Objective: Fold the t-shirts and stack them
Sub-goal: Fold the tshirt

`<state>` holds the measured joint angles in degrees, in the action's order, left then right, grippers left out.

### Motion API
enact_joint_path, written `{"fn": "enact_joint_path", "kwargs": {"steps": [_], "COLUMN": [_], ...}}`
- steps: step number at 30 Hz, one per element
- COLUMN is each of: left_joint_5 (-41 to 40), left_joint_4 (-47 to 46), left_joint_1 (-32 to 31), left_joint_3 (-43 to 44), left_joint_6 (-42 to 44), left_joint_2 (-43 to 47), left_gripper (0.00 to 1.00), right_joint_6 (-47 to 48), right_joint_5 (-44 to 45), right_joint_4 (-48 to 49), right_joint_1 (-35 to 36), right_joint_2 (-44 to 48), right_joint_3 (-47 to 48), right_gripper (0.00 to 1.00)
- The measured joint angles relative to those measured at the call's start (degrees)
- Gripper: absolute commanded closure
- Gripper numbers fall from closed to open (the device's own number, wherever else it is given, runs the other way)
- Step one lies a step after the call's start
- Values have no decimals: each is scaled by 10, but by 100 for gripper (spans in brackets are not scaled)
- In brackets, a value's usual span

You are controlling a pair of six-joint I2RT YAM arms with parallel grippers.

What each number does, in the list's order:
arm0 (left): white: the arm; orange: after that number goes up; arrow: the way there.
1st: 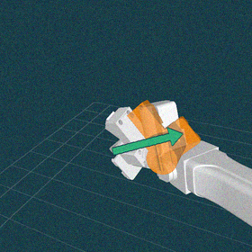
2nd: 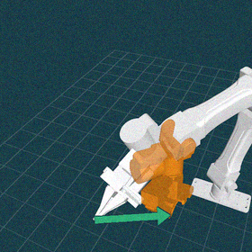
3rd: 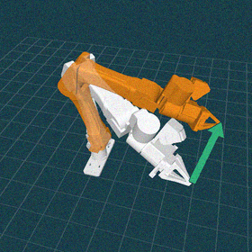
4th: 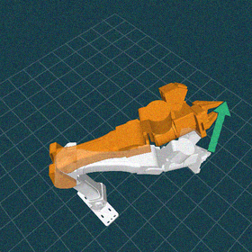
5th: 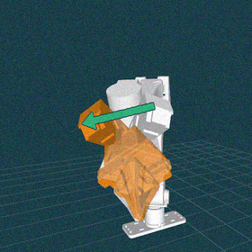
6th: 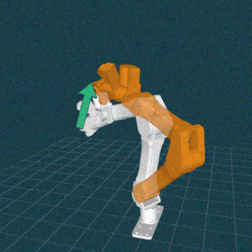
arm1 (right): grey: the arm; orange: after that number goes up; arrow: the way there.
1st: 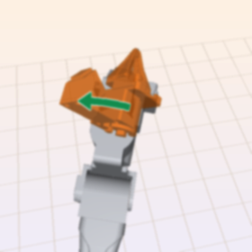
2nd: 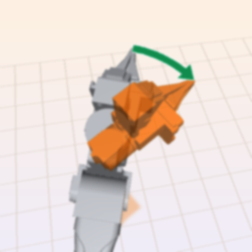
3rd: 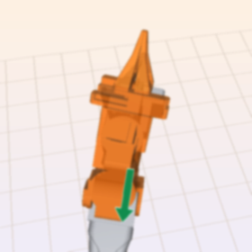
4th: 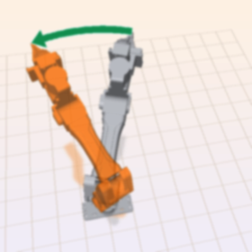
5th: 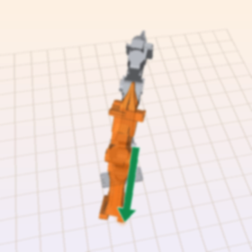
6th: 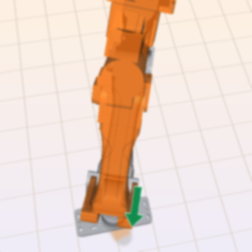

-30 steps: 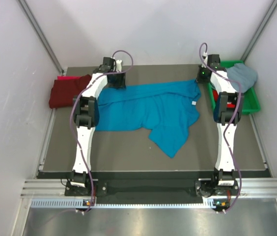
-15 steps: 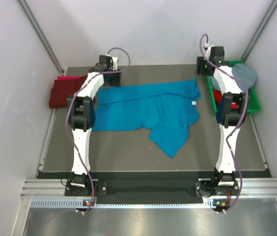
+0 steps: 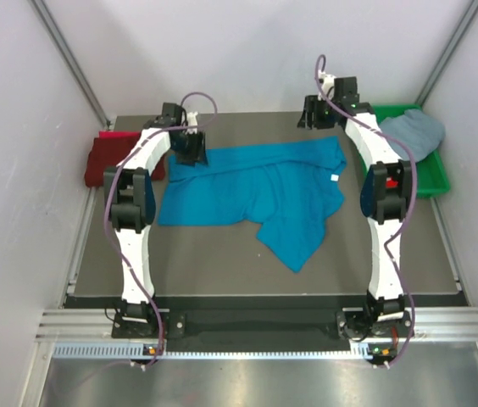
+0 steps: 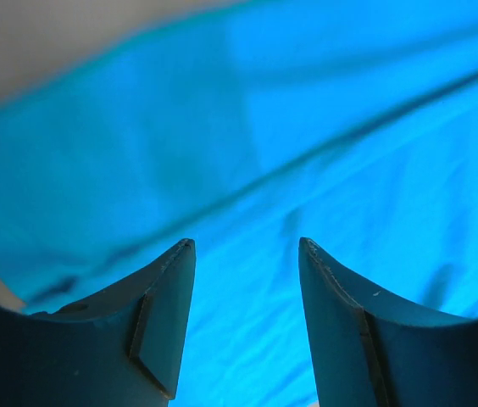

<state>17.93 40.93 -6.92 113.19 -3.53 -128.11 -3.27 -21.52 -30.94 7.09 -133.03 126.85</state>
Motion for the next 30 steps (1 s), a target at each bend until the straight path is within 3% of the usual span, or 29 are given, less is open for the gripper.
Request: {"fn": "enact_joint_path", "kwargs": {"steps": [11, 22, 25, 27, 30], "left_joint_5": [-4, -24, -24, -24, -24], "left_joint_4": [28, 27, 27, 27, 27], "left_joint_1": [35, 38, 38, 39, 39], "left_joint_3": [-23, -23, -23, -23, -23], "left_joint_6": [-10, -15, -18, -20, -23], "left_joint_2": [-34, -42, -42, -42, -42], "left_gripper": [42, 42, 41, 42, 41], "right_joint_6": [-14, -13, -13, -9, -8], "right_joint_5": [-8, 0, 2, 6, 14], "right_joint_4": [-6, -16, -17, -18, -19], "right_joint_1": [10, 27, 33, 34, 34], "right_joint_2": [-81, -104, -104, -104, -104], "right_joint_3": [0, -2, -9, -12, -14], "right_gripper": [45, 60, 70, 87, 99]}}
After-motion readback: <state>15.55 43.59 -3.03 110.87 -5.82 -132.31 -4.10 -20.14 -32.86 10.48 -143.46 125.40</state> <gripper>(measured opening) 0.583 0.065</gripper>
